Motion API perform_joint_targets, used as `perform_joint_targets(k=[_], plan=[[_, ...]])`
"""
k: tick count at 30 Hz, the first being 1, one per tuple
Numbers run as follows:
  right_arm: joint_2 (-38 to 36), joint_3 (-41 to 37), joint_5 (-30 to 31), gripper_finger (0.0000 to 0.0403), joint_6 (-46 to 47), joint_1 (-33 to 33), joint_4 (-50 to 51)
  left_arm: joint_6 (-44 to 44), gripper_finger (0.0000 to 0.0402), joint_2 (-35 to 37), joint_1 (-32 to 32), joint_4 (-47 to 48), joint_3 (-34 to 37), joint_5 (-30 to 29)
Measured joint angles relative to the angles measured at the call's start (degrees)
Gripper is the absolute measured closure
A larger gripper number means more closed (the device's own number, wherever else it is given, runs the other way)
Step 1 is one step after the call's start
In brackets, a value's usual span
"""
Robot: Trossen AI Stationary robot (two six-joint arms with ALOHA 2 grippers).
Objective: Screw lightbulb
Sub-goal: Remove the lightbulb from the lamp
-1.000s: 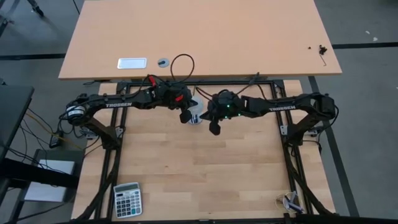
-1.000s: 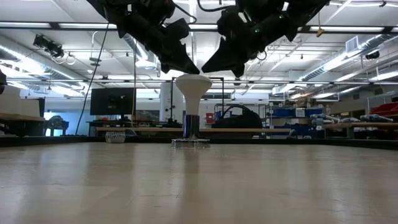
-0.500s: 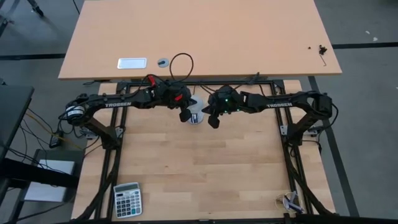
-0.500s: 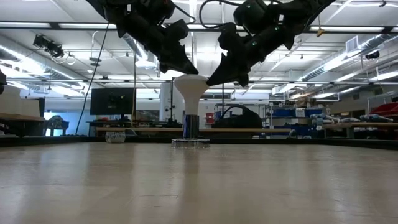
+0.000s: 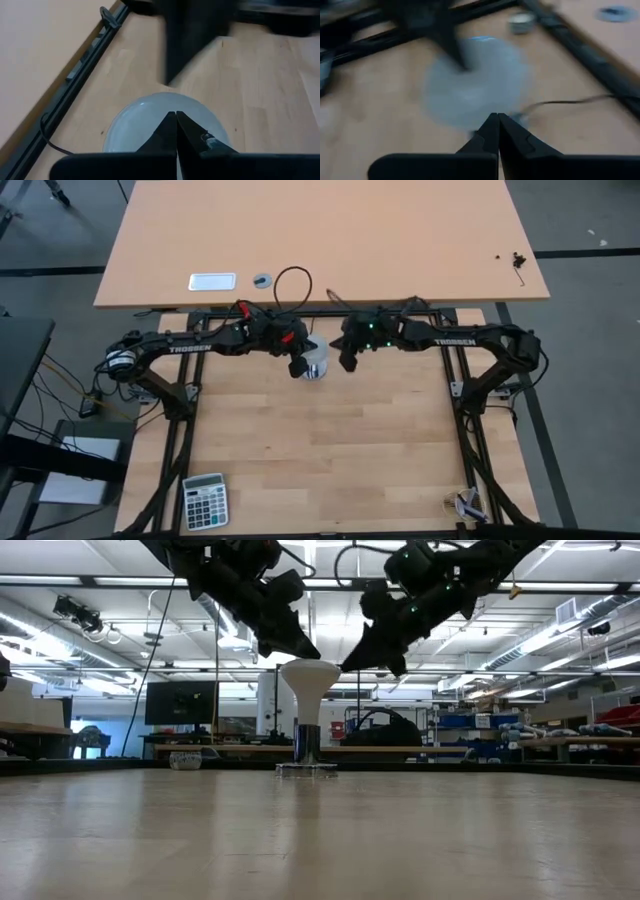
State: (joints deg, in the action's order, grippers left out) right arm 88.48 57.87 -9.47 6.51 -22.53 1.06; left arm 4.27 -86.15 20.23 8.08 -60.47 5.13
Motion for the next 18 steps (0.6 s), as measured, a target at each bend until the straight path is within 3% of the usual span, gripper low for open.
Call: perform_joint_targets(k=[4, 9, 18], plan=[[-0.1, 0.0, -2.4, 0.0391, -1.1, 4.7, -0.7, 0.2, 0.0402, 0.0, 0.0, -0.2, 0.0, 0.0], [0.4, 0.0, -0.6, 0.0391, -1.6, 8.4, -3.1, 0.2, 0.0402, 0.0, 0.0, -0.9, 0.0, -0.1], [0.4, 0.0, 0.9, 0.0391, -2.2, 6.4, -1.4, 0.0, 0.0402, 0.0, 0.0, -1.2, 0.0, -0.1]])
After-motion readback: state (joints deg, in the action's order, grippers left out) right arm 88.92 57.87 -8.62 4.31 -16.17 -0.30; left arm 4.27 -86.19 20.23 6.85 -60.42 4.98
